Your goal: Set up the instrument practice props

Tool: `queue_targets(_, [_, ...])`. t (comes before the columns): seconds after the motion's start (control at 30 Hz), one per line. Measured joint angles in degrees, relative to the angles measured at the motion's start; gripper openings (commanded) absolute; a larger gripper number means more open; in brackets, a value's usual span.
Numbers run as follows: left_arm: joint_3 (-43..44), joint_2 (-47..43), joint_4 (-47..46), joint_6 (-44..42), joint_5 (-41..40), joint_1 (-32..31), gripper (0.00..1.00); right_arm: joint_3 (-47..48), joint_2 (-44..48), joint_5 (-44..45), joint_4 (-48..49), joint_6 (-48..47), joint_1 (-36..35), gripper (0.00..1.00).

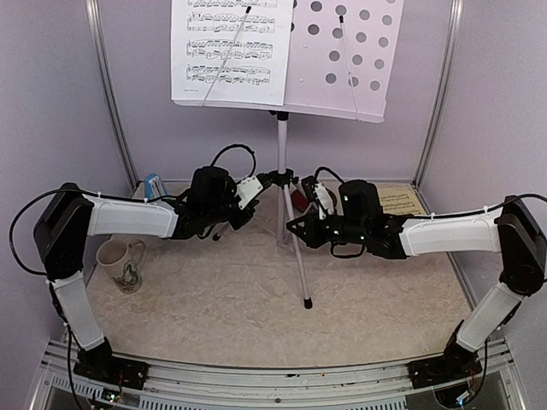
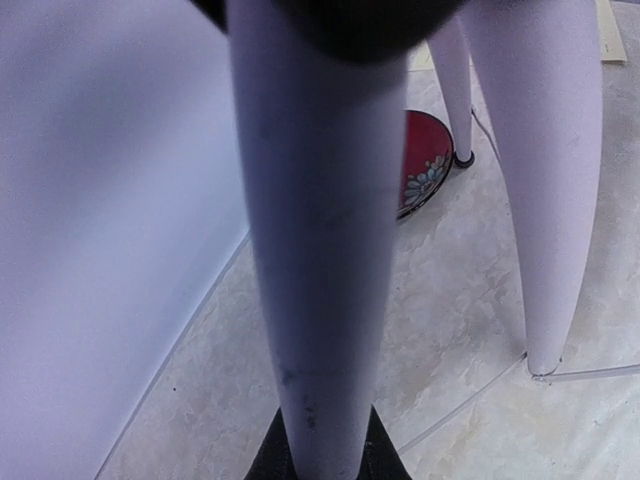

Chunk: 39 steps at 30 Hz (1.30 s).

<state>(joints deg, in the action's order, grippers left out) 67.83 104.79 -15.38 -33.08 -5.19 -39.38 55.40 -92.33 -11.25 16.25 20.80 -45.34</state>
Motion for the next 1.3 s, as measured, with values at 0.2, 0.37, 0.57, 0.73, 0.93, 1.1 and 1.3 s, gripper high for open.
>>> queue_targets(0.2, [-2.3, -2.4, 0.8, -0.7, 0.5, 3.1, 0.0, 6.1, -6.1, 1.0, 1.1, 1.6, -2.6, 0.0])
queue_targets(0.37, [-4.6, -4.5, 0.9, -1.6, 1.8, 6.1, 0.0, 10.5, -10.4, 1.9, 2.0, 3.1, -4.4, 0.0])
queue_targets(0.57, [-7.6, -7.3, 0.9, -2.6, 3.5, 9.3, 0.0, 15.6, -15.3, 2.8, 3.2, 4.4, -6.3, 0.0])
queue_targets(0.73, [-7.7, -7.4, 0.9, -3.0, 3.6, 9.7, 0.09, 16.1, -15.9, 3.5, 3.6, 5.0, -6.8, 0.0])
queue_targets(0.93, [-8.8, -8.7, 0.8, -3.0, 3.3, 9.4, 0.46, 16.1, -15.9, 3.5, 3.7, 5.4, -7.3, 0.19])
queue_targets(1.1, [-9.6, -11.6, -1.2, -1.6, 1.9, 8.4, 0.62, 16.0, -15.8, 1.6, 4.1, 5.2, -8.2, 0.44])
queue_targets(1.3, [-13.7, -17.3, -2.4, 2.6, 1.2, 7.9, 0.76, 14.0, -12.9, 0.9, 3.9, 4.0, -9.2, 0.63])
